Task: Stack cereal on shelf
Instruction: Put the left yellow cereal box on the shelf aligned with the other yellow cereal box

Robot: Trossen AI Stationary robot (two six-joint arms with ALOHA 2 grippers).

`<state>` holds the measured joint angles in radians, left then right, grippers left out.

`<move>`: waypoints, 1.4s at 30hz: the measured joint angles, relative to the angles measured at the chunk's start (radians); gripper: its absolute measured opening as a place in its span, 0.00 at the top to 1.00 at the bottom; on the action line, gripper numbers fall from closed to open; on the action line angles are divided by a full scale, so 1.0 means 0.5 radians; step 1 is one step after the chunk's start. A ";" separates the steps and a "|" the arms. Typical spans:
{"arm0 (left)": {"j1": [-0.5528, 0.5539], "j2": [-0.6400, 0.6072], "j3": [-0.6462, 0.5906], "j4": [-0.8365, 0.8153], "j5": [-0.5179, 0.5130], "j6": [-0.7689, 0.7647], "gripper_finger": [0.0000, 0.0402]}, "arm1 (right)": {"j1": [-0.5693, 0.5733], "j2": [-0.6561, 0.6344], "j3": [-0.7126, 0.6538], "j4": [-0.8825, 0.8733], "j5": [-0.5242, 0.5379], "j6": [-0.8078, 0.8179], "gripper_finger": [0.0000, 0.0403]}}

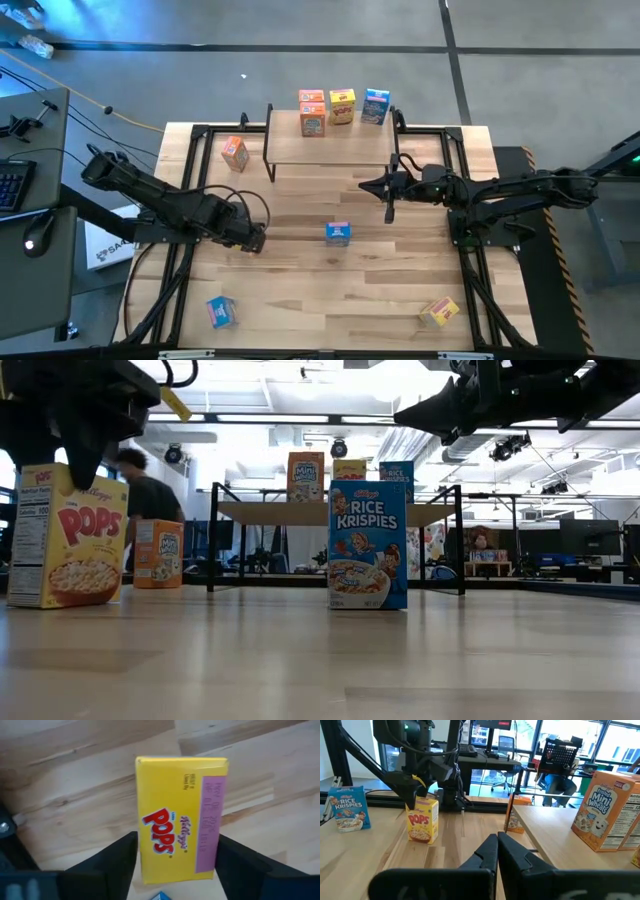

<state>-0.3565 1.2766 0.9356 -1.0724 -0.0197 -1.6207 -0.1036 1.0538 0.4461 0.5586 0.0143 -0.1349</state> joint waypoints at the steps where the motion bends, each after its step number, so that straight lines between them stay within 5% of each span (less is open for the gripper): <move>1: 0.002 0.000 0.000 0.009 -0.001 0.019 0.44 | 0.000 0.000 0.000 0.000 0.000 0.000 1.00; 10: 0.175 0.000 0.101 0.009 -0.060 0.408 0.52 | 0.000 0.000 0.000 0.000 0.000 0.008 1.00; 22: 0.832 0.077 0.403 0.176 -0.020 1.538 0.56 | 0.000 0.000 0.000 0.000 0.000 0.008 1.00; 29: 1.072 0.453 0.682 0.255 0.192 2.182 0.56 | 0.000 0.000 0.000 0.000 0.000 0.008 1.00; 42: 1.103 1.096 1.304 0.060 0.222 3.062 0.56 | 0.000 0.000 0.000 -0.003 0.000 0.000 1.00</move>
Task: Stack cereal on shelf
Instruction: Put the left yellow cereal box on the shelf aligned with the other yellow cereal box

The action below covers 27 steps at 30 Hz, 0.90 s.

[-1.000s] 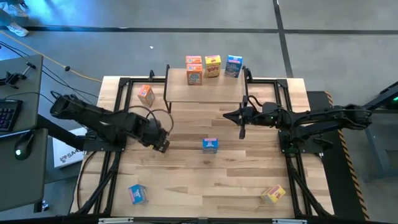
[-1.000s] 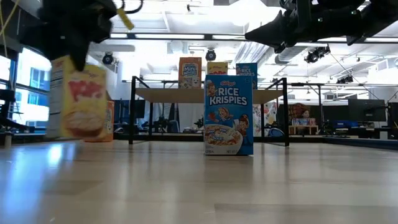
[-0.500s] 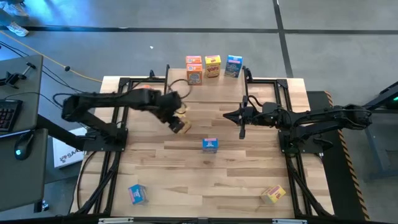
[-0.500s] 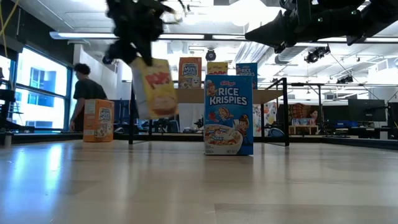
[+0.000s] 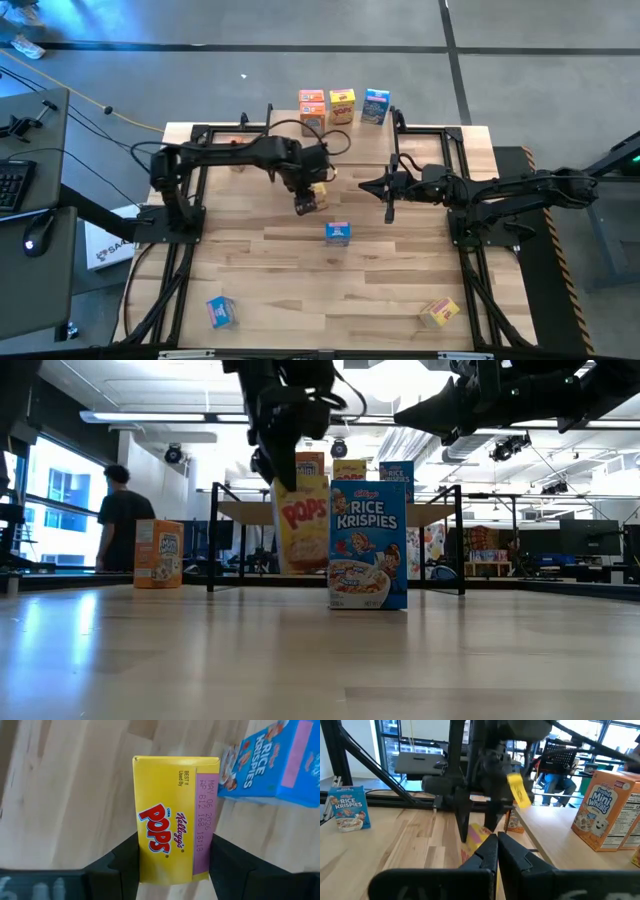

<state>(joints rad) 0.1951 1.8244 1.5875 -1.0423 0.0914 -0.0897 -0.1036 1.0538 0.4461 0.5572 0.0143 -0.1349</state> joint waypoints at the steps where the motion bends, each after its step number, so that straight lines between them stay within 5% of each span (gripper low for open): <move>1: 0.000 0.030 0.019 -0.010 0.000 0.038 0.56 | 0.000 0.000 0.000 -0.004 0.000 -0.001 1.00; 27: -0.027 0.111 0.046 -0.002 -0.016 0.267 0.55 | 0.000 0.000 0.000 -0.029 0.000 -0.008 1.00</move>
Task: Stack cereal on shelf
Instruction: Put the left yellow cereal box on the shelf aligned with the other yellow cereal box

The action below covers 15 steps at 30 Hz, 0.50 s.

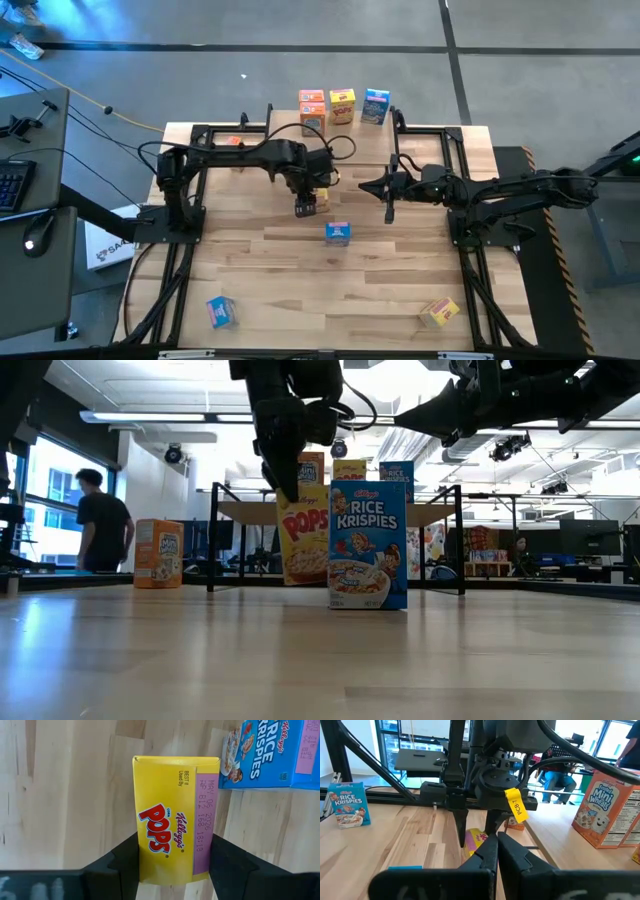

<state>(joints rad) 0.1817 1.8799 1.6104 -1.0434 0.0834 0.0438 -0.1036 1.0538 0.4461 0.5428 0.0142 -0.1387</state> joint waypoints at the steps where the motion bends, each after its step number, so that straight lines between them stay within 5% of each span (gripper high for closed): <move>1: -0.003 0.009 0.000 0.005 0.000 -0.010 0.55 | 0.000 0.000 0.000 -0.003 0.000 0.000 1.00; 15: -0.050 0.064 -0.002 0.045 -0.035 -0.080 0.46 | -0.001 0.000 0.000 -0.001 0.000 0.001 1.00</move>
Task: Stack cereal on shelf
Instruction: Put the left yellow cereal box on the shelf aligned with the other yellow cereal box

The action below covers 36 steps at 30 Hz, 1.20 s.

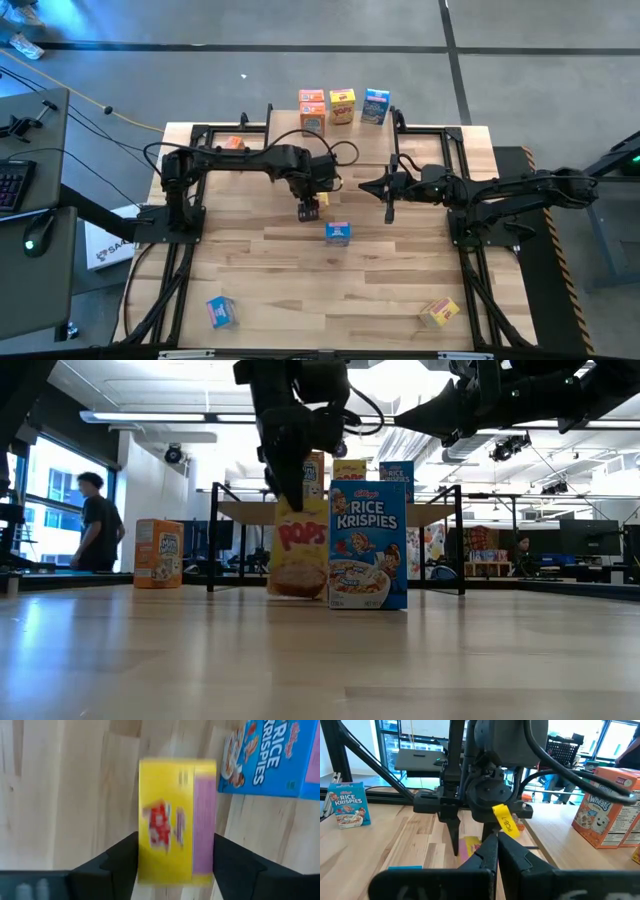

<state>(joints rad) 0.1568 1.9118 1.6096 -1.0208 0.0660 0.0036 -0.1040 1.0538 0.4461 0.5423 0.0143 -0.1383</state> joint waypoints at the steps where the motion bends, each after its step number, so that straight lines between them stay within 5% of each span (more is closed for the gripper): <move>1: -0.001 0.000 0.000 -0.006 -0.002 0.000 0.44 | 0.001 0.000 0.000 0.000 -0.001 0.000 1.00; 13: -0.062 -0.187 0.081 -0.049 -0.057 0.017 0.37 | 0.000 0.000 0.000 0.014 0.030 0.014 0.99; 20: -0.225 -0.477 0.060 0.028 -0.168 0.048 0.43 | 0.001 0.000 0.000 -0.008 0.091 0.093 0.84; 28: -0.344 -1.089 -0.853 1.078 -0.221 -0.009 0.62 | 0.059 0.195 0.018 0.096 0.093 0.144 0.51; 36: -0.340 -1.666 -1.704 1.955 -0.276 -0.213 0.73 | 0.098 0.463 0.374 -0.125 0.059 0.145 0.27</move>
<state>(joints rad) -0.0132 1.0788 0.7577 -0.0431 -0.0718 -0.1029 -0.0551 1.2855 0.6330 0.4800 0.0439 -0.0657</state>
